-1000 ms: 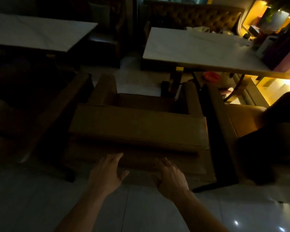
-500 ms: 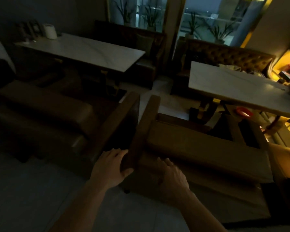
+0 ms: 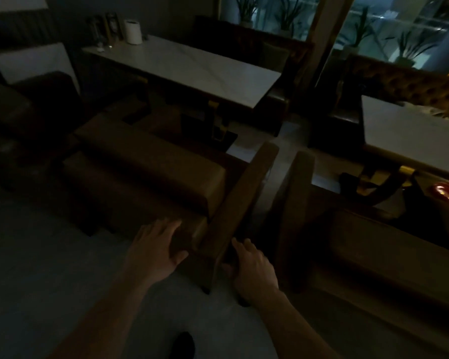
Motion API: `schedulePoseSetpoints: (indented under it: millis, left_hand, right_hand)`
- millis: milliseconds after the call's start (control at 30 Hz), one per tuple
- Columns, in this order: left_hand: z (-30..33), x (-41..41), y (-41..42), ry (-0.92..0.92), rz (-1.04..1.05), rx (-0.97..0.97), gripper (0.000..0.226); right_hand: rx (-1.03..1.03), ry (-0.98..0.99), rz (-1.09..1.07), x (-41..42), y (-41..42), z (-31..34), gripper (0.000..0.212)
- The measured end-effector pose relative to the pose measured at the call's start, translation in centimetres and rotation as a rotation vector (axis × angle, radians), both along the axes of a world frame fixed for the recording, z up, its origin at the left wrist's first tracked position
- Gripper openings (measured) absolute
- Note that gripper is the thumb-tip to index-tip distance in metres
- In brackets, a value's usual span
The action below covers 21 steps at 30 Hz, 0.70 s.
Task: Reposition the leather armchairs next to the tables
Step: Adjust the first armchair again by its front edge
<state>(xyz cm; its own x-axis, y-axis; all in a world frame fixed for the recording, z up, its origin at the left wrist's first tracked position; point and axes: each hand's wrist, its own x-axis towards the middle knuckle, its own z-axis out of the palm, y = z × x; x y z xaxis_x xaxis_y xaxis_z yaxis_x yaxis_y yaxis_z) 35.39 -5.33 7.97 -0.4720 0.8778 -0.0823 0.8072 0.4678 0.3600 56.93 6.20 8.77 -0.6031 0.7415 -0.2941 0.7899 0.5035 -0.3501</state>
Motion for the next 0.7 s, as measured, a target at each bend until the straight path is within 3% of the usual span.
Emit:
schedulePoseSetpoints:
  millis: [133, 267, 700]
  left_hand:
    - [-2.0, -8.6, 0.1, -0.001, 0.012, -0.068, 0.087]
    - [-2.8, -17.2, 0.6, 0.048, -0.017, -0.100, 0.090]
    - [-8.1, -36.0, 5.6, 0.094, -0.336, -0.148, 0.104]
  right_hand:
    - [-0.023, 0.064, 0.025, -8.8, 0.2, -2.2, 0.066]
    - [-0.047, 0.051, 0.011, -15.3, 0.1, -4.1, 0.075]
    - [0.102, -0.143, -0.244, -26.8, 0.0, -9.1, 0.090]
